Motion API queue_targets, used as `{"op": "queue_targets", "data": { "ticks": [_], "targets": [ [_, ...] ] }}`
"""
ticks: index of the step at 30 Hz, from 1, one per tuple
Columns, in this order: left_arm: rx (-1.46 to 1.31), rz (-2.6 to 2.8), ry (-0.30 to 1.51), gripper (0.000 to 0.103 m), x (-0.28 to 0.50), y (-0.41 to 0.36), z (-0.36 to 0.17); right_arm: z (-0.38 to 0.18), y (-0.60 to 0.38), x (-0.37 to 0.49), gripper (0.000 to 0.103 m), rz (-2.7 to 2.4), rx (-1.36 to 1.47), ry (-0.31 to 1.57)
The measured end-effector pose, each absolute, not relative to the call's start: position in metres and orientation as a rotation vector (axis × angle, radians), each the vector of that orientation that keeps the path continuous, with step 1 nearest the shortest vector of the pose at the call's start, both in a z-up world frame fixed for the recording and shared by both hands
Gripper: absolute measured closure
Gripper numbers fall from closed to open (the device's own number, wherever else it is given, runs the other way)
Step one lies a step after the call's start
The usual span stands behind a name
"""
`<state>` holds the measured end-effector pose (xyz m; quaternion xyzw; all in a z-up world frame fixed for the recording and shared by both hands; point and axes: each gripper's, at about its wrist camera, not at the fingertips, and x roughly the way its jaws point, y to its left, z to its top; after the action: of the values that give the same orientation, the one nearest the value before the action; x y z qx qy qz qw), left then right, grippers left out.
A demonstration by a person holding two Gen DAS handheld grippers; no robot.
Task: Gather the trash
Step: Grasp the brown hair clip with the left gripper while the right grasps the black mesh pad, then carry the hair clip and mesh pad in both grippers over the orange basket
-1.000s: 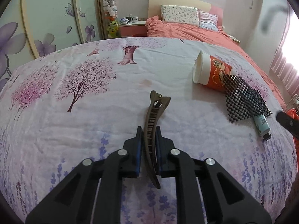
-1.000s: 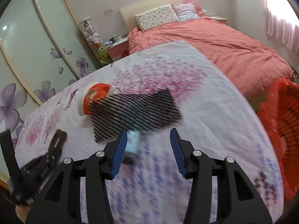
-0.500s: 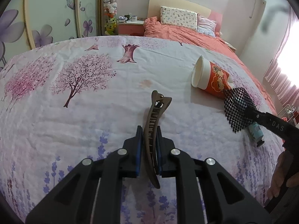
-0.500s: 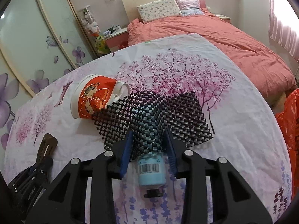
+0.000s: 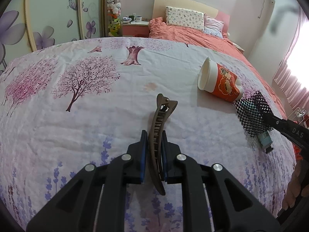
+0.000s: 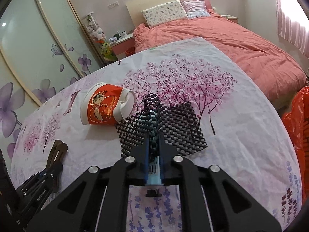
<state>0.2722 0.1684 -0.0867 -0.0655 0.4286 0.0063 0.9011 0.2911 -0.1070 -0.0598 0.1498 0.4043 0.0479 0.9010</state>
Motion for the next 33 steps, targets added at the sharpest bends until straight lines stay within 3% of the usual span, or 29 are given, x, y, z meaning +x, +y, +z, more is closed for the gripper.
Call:
{"op": "queue_targets", "data": {
  "ticks": [18,33],
  "targets": [
    [-0.18,-0.04,0.845,0.09,0.259,0.169,-0.067,-0.021,-0.141,0.246,0.097,0.095,0.295,0.688],
    [-0.107,-0.117,0.76,0.09,0.237,0.089,-0.008,0.0,-0.198,0.204,0.097,0.039,0.345,0.596]
  ]
}}
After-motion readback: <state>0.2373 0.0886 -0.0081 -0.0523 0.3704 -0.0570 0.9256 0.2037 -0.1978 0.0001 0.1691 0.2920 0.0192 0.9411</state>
